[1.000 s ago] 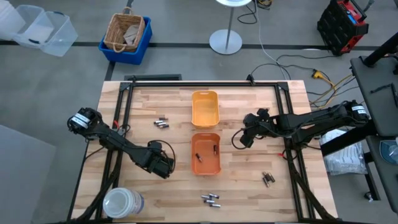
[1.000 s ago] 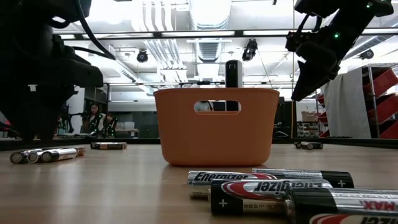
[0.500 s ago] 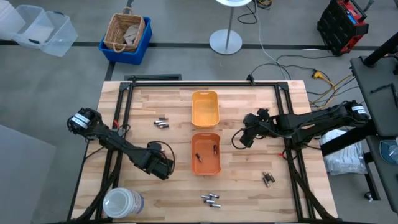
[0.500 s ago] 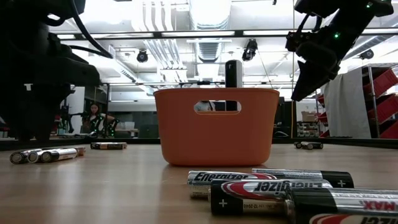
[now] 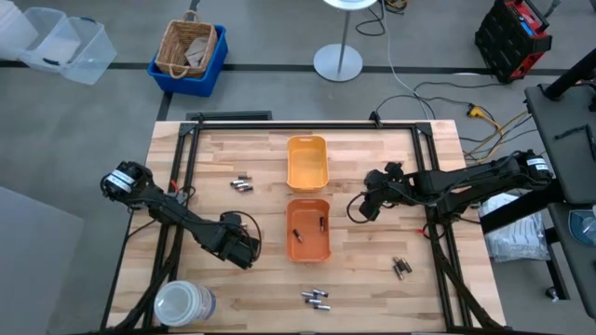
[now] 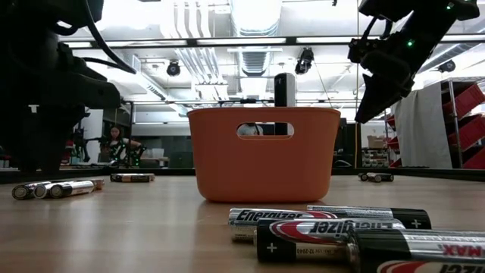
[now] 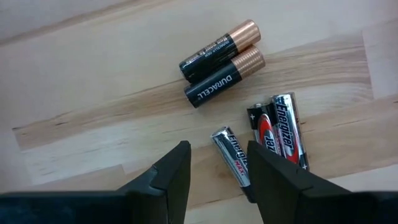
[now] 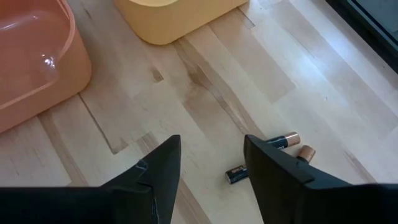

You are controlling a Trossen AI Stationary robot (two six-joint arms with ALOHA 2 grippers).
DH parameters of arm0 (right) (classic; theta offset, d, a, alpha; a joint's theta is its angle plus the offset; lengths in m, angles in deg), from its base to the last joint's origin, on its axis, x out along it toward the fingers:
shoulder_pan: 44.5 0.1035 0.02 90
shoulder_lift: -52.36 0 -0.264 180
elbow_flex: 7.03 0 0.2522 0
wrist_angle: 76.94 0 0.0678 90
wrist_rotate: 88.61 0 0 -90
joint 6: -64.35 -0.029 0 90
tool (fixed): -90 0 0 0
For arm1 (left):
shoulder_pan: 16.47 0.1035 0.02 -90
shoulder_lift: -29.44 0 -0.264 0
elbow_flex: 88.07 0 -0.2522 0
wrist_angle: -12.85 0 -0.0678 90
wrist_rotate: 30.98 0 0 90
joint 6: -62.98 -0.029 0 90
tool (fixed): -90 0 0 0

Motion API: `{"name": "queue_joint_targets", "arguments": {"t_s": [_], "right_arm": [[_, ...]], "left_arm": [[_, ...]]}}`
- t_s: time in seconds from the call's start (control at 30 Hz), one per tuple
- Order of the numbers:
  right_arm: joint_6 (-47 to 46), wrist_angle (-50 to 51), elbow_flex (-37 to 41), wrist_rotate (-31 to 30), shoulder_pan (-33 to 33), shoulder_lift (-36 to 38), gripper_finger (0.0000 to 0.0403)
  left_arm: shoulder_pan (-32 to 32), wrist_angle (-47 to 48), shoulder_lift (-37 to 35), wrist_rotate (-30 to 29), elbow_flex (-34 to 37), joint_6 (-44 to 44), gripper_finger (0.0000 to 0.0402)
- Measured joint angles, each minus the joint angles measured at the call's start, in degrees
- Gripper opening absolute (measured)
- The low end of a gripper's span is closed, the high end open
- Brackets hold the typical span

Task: Sort batteries
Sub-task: Put the silver battery into the yellow bin

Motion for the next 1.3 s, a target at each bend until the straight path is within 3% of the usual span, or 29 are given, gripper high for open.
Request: {"name": "queue_joint_targets", "arguments": {"t_s": [1.3], "right_arm": [[0.0, -0.1, 0.0, 0.0, 0.0, 0.0, 0.0164]], "left_arm": [[0.0, -0.6, 0.0, -1.6, 0.1, 0.2, 0.0137]]}}
